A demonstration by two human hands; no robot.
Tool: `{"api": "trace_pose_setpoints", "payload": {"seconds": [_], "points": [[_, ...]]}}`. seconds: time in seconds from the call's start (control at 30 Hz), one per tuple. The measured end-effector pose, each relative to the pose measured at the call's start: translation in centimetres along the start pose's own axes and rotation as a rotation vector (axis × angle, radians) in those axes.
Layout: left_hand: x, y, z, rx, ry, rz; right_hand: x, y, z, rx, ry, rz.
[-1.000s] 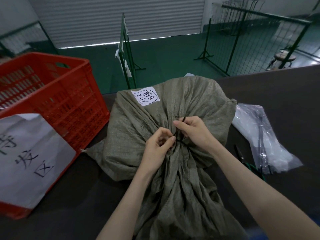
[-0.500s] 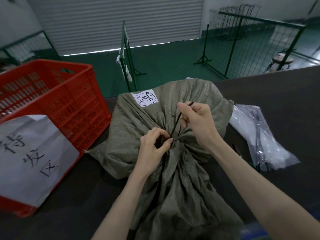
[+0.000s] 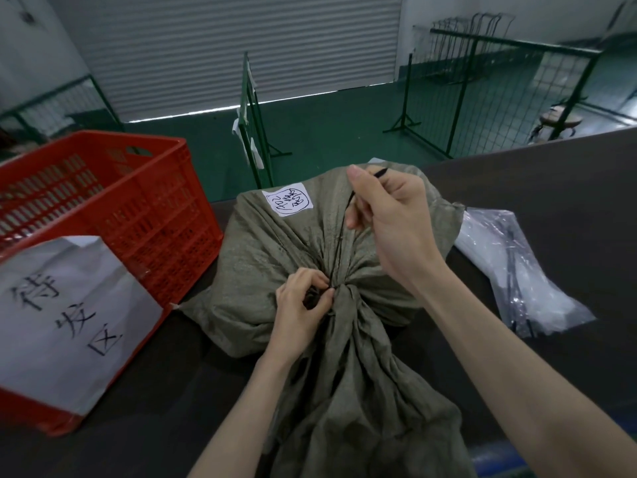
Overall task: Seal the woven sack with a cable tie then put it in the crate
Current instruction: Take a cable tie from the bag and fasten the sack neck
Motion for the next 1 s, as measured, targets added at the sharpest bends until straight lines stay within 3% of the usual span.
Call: {"api": "trace_pose_setpoints", "payload": {"seconds": [0.27,0.5,1.0], "points": [[0.5,0.2,0.6,-0.013,-0.025,-0.053,0.6,0.3,0.4,-0.001,-0.008,0.007],[1.3,0.9,0.8,0.023,-0.064,-0.035,0.1,1.7,0.3,0.117,0.036,0.048],[2.4,1.6,1.0,-0.008,-0.184,-0.106,-0.6,1.1,0.5,0.174,-0.011,0.313]]}}
Point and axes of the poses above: each hand's wrist, its own z-axis away from the middle knuckle, its own y-axis out of the palm, x = y × z, the point moved 10 cm from there along -z, towards the middle knuckle, and after that the axes turned 7 degrees about -y, right-handed, at the moved point
